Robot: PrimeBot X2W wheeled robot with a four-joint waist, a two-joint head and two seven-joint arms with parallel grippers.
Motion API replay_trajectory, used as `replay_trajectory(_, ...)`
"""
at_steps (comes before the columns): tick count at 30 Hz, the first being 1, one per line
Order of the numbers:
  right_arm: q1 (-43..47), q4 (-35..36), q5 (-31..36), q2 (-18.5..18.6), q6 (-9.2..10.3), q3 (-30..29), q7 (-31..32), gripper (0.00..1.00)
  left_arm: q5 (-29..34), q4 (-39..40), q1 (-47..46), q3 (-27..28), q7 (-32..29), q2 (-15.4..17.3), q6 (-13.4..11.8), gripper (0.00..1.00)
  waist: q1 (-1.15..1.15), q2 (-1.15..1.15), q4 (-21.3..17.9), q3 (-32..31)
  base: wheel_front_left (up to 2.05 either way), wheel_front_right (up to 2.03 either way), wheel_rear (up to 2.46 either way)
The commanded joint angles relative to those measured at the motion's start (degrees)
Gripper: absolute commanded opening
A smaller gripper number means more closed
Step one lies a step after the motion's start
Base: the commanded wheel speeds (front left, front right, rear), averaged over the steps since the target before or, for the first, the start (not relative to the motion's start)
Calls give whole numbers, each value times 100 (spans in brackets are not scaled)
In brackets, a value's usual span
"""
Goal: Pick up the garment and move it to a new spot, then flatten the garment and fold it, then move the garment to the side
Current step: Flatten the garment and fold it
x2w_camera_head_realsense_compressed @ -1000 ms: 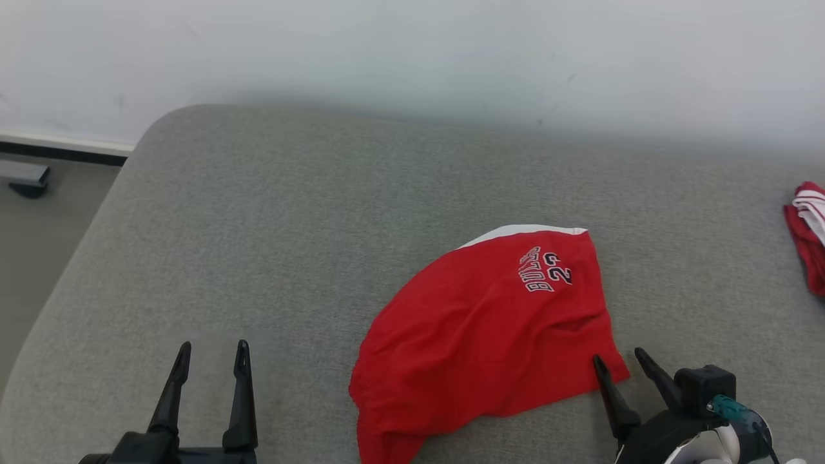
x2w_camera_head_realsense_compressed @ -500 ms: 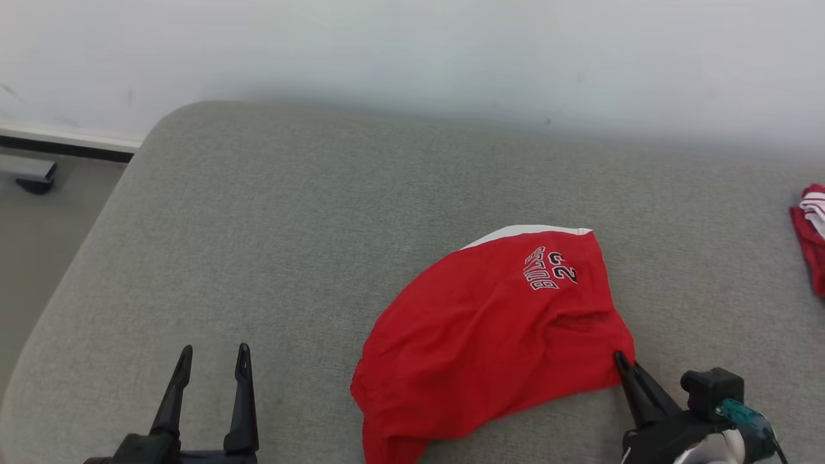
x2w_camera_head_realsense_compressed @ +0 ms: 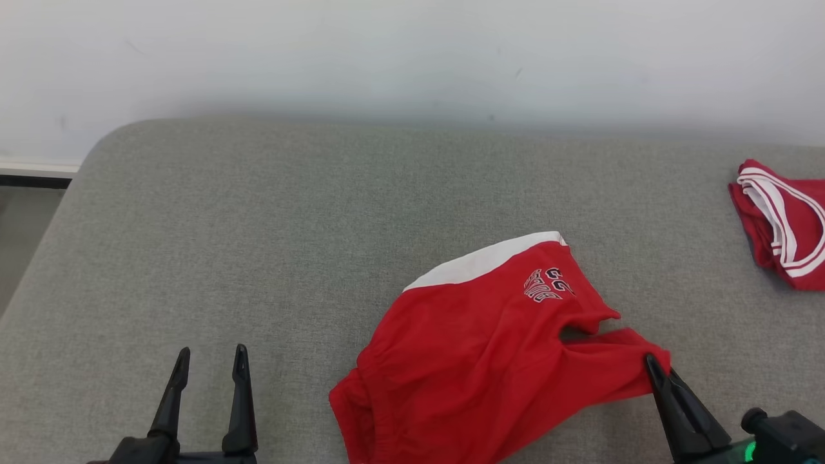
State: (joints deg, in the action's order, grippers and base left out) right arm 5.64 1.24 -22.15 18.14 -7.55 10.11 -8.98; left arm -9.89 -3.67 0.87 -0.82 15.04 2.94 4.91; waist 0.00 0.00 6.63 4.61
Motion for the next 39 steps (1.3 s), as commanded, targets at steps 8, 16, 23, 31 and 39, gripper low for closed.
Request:
replay_trajectory(8,397,1266,322,-186,16,-382,644,0,-71,35,-55,-111,18,-7,-84,100,0,0,36,108,0,0,0)
replay_trajectory(16,-291,777,362,14,16,-124,749,0,-78,39,-61,-177,18,-7,-129,100,0,0,293,107,0,0,0)
replay_trajectory(23,-1233,-143,400,123,16,55,627,0,-125,-38,-157,-227,18,-7,-72,100,0,0,539,206,0,0,0)
replay_trajectory(31,-2606,-2117,368,-60,16,428,413,0,-213,-147,-329,-372,18,-7,-49,100,0,0,840,291,0,0,0)
replay_trajectory(39,-3701,-4205,343,-356,16,629,126,0,-245,-191,-480,-596,18,-7,-79,100,0,0,1061,386,0,0,0)
